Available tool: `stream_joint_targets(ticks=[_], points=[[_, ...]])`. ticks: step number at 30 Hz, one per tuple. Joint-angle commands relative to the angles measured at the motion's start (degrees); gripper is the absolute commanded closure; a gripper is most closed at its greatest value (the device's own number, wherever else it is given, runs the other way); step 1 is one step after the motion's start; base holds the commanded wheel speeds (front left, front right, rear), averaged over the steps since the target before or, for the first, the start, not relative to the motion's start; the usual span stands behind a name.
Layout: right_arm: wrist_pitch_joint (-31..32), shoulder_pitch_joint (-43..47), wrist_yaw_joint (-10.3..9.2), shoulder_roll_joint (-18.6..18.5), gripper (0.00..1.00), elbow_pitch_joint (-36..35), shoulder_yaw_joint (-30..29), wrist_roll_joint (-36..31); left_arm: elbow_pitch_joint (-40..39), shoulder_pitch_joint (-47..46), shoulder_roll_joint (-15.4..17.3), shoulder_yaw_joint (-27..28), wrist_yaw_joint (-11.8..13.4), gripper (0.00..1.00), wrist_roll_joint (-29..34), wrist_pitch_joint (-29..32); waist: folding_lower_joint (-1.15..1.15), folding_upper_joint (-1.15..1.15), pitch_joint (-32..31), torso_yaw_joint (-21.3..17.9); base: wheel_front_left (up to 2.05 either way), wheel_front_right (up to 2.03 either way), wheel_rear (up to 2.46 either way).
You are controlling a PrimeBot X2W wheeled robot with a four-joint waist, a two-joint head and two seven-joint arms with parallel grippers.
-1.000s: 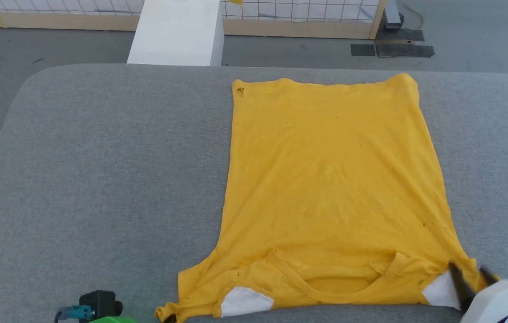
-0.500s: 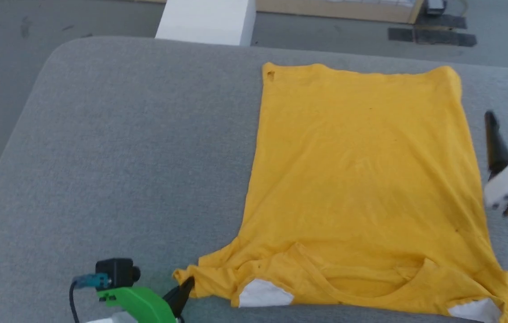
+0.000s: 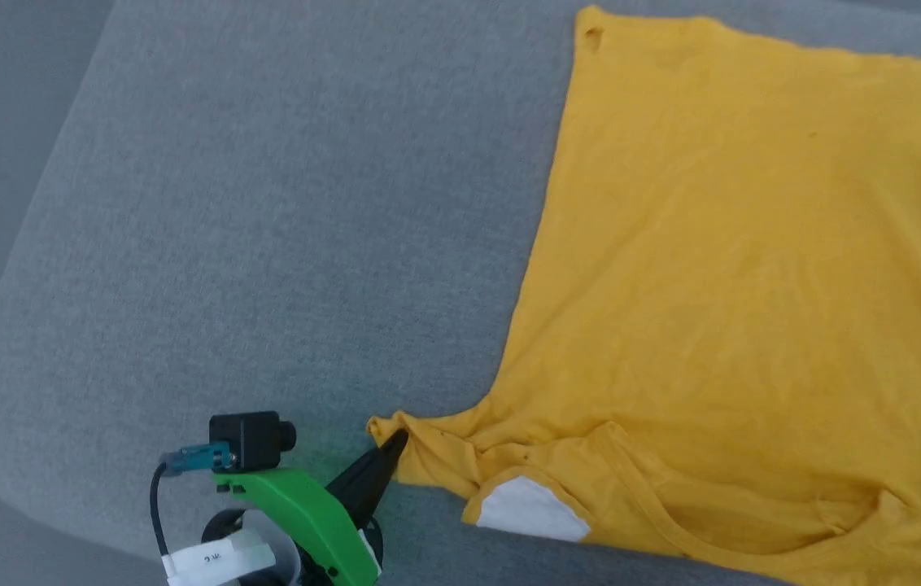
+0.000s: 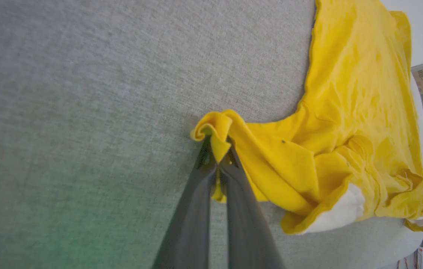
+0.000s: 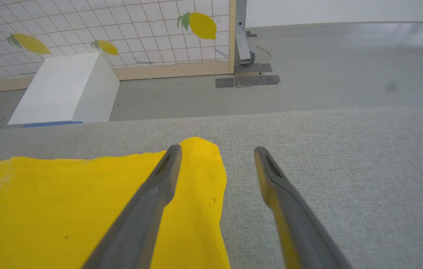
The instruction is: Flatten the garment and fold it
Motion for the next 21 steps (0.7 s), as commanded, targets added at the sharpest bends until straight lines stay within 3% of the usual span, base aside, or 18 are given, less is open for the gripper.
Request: stream_joint_targets(ticks=[1, 12, 14, 15, 17, 21], points=[[1.9, -1.8, -0.08, -0.1, 0.00, 0.4, -1.0, -1.7, 0.4, -1.3, -0.2, -0.1, -0.5, 1.00, -0.5, -0.4, 0.00, 0.00, 7.2, 5.2, 0.00, 0.00, 0.00], [20.4, -7.7, -0.08, 1.1, 0.00, -3.4, -6.4, -12.9, 2.8, -3.5, -1.5, -0.9, -2.2, 1.00, -0.9, -2.5, 0.00, 0.00, 12.0, 6.3, 0.00, 0.00, 0.00], [24.2, -7.6, -0.08, 1.4, 0.55, -4.7, -6.8, -14.3, 3.7, -3.8, -1.5, -1.0, -2.4, 1.00, -0.9, -2.7, 0.00, 0.00, 12.0, 6.1, 0.00, 0.00, 0.00], [25.0, -7.6, -0.08, 1.3, 0.63, -5.1, -6.7, -14.5, 3.9, -3.9, -1.5, -1.1, -2.4, 1.00, -0.9, -2.7, 0.00, 0.00, 12.0, 6.1, 0.00, 0.00, 0.00], [26.7, -7.2, -0.08, 1.8, 1.00, -7.1, -6.3, -15.3, 4.4, -4.0, -1.5, -1.2, -2.5, 1.00, -0.7, -2.9, 0.00, 0.00, 11.8, 5.9, 0.00, 0.00, 0.00], [22.5, -5.3, -0.08, 2.4, 1.00, -12.1, -5.9, -14.1, 5.0, -4.1, -1.4, -1.3, -2.5, 1.00, -0.7, -3.0, 0.00, 0.00, 10.6, 5.4, 0.00, 0.00, 0.00]])
